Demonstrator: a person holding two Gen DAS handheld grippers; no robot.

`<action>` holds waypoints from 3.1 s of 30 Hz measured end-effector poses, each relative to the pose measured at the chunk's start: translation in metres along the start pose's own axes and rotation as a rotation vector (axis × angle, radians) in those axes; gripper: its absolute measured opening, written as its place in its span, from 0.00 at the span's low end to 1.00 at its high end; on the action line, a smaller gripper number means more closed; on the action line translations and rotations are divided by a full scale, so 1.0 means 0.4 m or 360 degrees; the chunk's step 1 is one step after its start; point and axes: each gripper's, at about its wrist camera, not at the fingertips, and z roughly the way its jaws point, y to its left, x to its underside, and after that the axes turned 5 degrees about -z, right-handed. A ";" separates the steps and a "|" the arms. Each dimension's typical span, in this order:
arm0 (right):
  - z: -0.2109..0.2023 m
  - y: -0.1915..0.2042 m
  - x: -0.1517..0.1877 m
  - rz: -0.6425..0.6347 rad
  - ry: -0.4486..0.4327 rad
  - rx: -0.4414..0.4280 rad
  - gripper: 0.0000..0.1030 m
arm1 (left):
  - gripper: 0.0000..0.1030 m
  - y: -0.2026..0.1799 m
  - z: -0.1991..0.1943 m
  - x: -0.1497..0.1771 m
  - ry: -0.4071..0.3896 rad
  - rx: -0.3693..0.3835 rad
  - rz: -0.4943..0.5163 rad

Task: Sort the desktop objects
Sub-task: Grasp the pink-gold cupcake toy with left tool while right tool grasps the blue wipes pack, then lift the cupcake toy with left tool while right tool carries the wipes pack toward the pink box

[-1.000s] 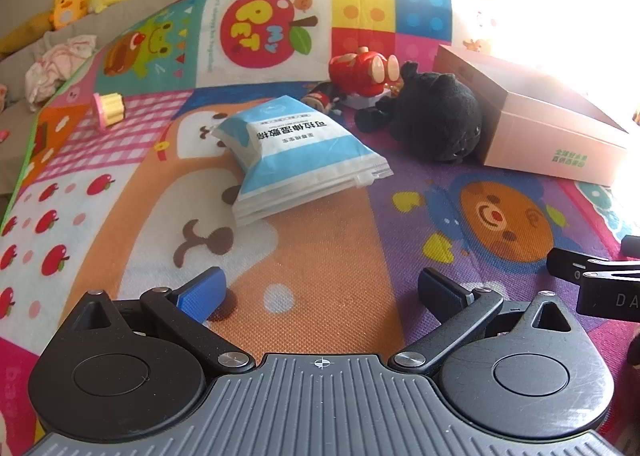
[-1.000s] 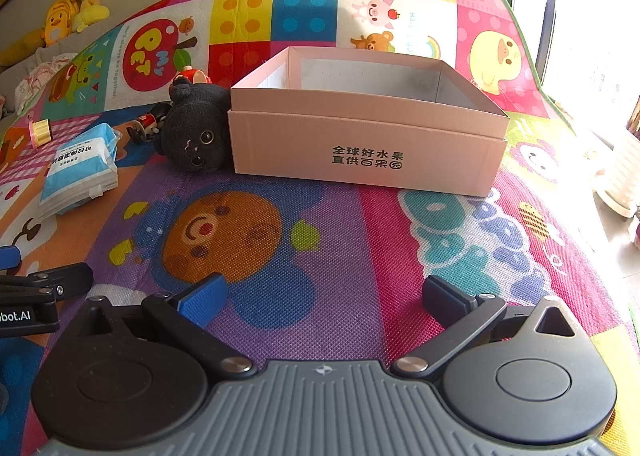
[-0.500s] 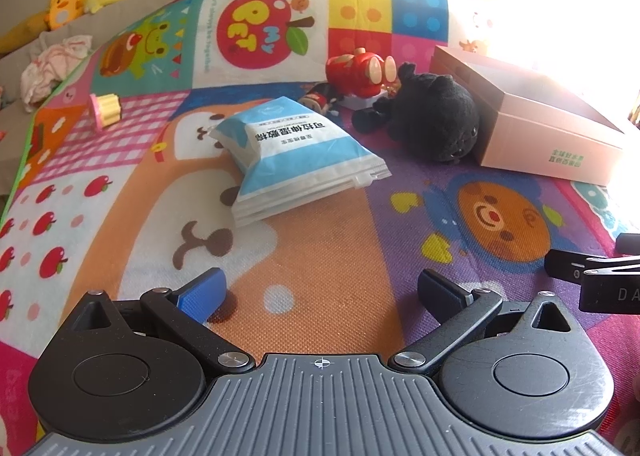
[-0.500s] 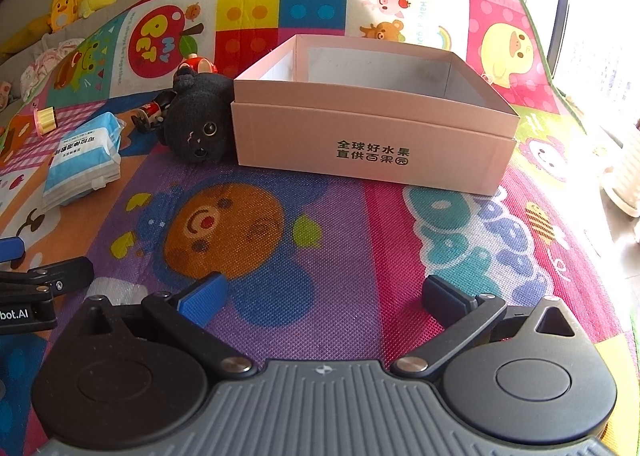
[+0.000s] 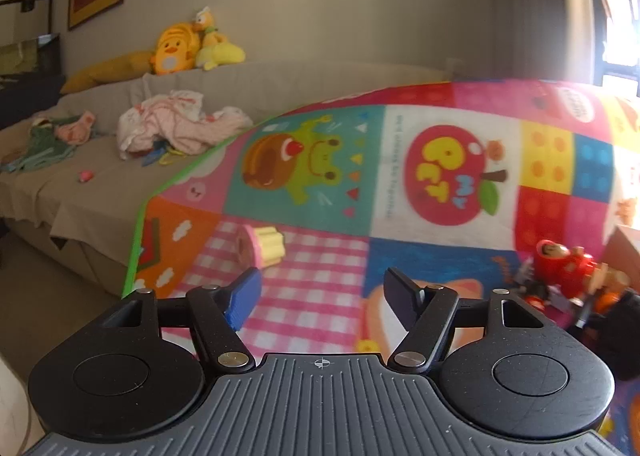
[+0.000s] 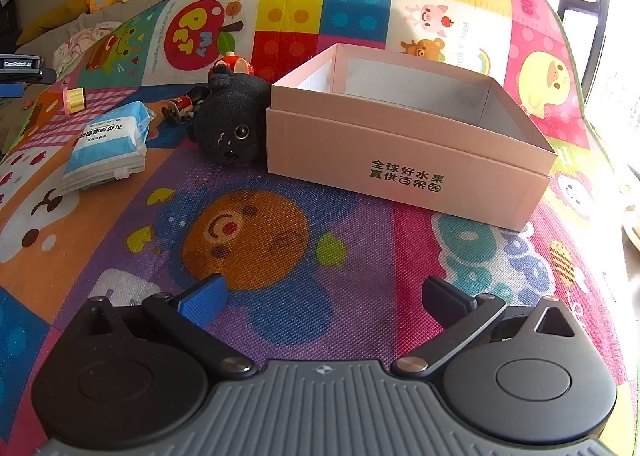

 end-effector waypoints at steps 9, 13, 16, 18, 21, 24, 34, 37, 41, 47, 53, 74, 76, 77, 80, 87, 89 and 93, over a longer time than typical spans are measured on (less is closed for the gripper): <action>0.002 0.004 0.000 0.0004 0.0002 0.0005 1.00 | 0.77 0.044 0.342 -0.045 0.0185 -0.0376 -0.0049; 0.004 0.008 -0.006 -0.0032 -0.0006 -0.0007 1.00 | 0.52 0.056 0.362 -0.035 0.0221 -0.0363 -0.0059; -0.015 0.042 -0.038 -0.0174 -0.0127 -0.0035 1.00 | 0.51 0.059 0.318 -0.027 0.0185 -0.0293 -0.0029; -0.035 0.080 -0.084 -0.0281 -0.0219 -0.0132 1.00 | 0.48 0.049 0.252 -0.015 0.0149 -0.0185 0.0023; -0.034 0.146 -0.152 -0.0375 -0.0283 -0.0348 1.00 | 0.46 0.014 0.112 0.023 0.0102 0.0058 0.0152; 0.019 0.245 -0.221 -0.0457 -0.0278 -0.0511 1.00 | 0.46 -0.010 -0.021 0.065 0.0099 0.0259 0.0206; 0.095 0.294 -0.240 -0.0411 -0.0133 -0.0578 0.52 | 0.46 -0.020 -0.199 0.112 0.0099 0.0408 0.0243; 0.014 0.208 -0.162 -0.0384 -0.0122 -0.0538 0.51 | 0.46 -0.060 -0.217 0.159 0.0129 0.0474 0.0342; -0.081 0.070 -0.042 -0.0311 -0.0127 -0.0308 0.51 | 0.46 -0.148 -0.233 0.227 0.0152 0.0591 0.0504; -0.141 -0.085 0.058 0.0028 -0.0159 -0.0058 0.64 | 0.46 -0.287 -0.254 0.299 0.0114 0.0682 0.0778; -0.132 -0.136 0.081 0.0267 -0.0251 -0.0046 0.90 | 0.54 -0.353 -0.300 0.330 0.0093 0.0781 0.0924; 0.160 -0.329 -0.241 0.0247 -0.0060 0.0501 0.08 | 0.94 -0.314 -0.338 0.321 0.0145 0.1042 0.0607; 0.159 -0.344 -0.241 0.0272 -0.0038 0.0511 0.02 | 0.95 -0.288 -0.330 0.319 0.0161 0.1014 0.0569; 0.158 -0.351 -0.241 0.0291 -0.0024 0.0541 0.02 | 0.95 -0.273 -0.324 0.319 0.0176 0.1003 0.0543; 0.165 -0.359 -0.237 0.0343 -0.0022 0.0639 0.03 | 0.96 -0.243 -0.306 0.320 0.0222 0.0976 0.0470; 0.201 -0.241 -0.258 0.0179 -0.0037 0.0249 0.03 | 0.97 -0.217 -0.295 0.325 0.0273 0.1010 0.0362; 0.195 -0.162 -0.284 0.0009 -0.0102 0.0171 0.03 | 0.97 -0.219 -0.295 0.325 0.0274 0.1010 0.0362; 0.173 -0.036 -0.330 -0.0237 -0.0176 0.0010 0.03 | 0.97 -0.221 -0.295 0.327 0.0283 0.1004 0.0366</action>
